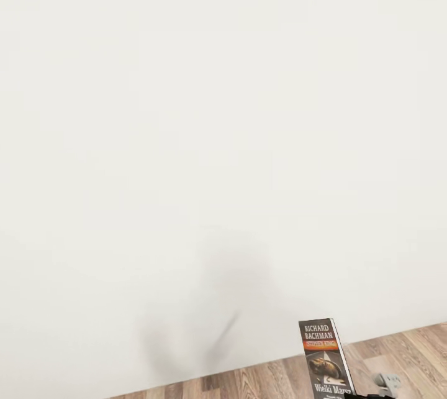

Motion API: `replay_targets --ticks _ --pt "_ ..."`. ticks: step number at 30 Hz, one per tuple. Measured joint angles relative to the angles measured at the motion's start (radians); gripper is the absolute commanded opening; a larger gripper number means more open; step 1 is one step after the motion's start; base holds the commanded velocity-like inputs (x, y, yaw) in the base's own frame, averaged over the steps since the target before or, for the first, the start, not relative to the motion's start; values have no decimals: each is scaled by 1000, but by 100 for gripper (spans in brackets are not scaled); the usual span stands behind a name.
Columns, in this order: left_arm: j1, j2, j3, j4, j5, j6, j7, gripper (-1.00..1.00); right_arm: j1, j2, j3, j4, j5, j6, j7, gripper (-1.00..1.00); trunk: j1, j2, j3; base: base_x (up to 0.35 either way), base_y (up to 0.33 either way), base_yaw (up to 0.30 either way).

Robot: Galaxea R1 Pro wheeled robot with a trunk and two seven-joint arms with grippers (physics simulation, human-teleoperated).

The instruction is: In the bedroom, move the book from the bed onto either nightstand, and place the two sandals side by side next to the bed.

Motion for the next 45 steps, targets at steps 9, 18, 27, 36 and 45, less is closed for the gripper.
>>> replay_targets --ticks 9,18,27,36,45 --pt "0 0 0 0 0 0 0 100 0 0 -2 0 -1 0 0 -100 0 0 0 80 0 -128" --pt "0 0 0 0 0 0 0 100 0 0 -2 0 -1 0 -2 -100 -1 0 0 314 0 -4" --pt "0 0 0 0 0 0 0 100 0 1 -1 0 0 0 -1 -100 0 0 0 307 0 -32" --pt "0 0 0 0 0 0 0 100 0 1 -2 -1 -1 0 0 -100 0 0 0 38 0 -258" --pt "0 0 0 0 0 0 0 100 0 1 -2 0 -1 0 0 -100 0 0 0 0 0 -281"
